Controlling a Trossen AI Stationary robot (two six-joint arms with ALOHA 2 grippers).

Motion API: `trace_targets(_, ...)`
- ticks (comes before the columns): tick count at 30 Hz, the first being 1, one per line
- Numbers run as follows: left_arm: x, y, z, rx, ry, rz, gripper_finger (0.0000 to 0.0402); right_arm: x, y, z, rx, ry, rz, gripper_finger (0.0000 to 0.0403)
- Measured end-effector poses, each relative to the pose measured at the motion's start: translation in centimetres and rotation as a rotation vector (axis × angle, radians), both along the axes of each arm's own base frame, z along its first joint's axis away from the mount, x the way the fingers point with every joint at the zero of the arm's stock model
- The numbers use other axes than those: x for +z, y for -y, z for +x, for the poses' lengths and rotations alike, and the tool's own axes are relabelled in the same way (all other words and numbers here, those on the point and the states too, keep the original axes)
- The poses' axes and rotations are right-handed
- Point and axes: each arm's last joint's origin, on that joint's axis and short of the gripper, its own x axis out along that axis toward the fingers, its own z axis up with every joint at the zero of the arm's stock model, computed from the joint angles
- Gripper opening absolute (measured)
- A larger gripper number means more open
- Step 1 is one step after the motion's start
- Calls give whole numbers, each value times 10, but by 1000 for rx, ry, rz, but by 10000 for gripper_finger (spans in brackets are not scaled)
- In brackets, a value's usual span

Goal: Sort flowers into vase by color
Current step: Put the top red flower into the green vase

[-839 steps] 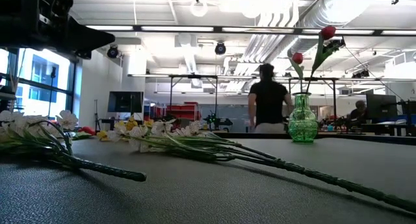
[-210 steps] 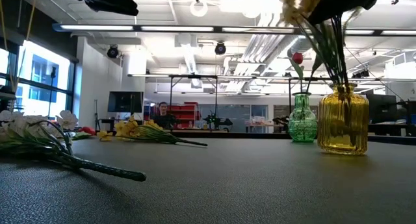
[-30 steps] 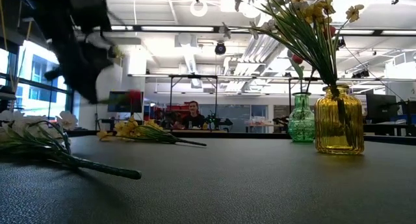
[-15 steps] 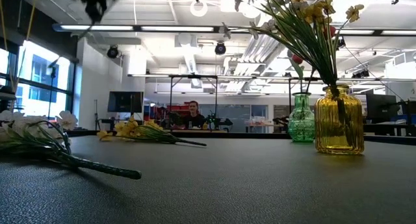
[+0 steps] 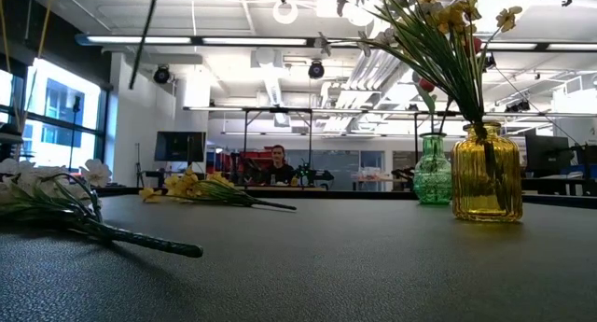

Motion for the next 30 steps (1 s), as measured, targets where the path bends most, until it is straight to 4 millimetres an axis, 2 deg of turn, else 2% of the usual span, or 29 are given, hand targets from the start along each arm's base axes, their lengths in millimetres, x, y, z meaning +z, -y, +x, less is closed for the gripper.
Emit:
trace_targets(7, -11, 7, 11, 79, -39, 59, 3, 7, -6, -1, -31, 49, -80, 243)
trace_targets(11, -13, 8, 13, 92, -45, 50, 3, 9, -14, -12, -114, 32, -115, 243)
trace_targets(16, -12, 8, 13, 92, -41, 43, 3, 18, -21, -21, -106, 43, -107, 243)
trace_targets(20, -12, 8, 13, 92, -41, 49, 3, 16, -9, -12, -89, 59, -41, 242)
trace_targets(24, -12, 8, 13, 94, -41, 49, 3, 13, 5, -7, -134, 38, -43, 225)
trace_targets(30, -12, 7, 13, 94, -41, 50, 3, 13, 7, -5, -59, 30, -34, 178)
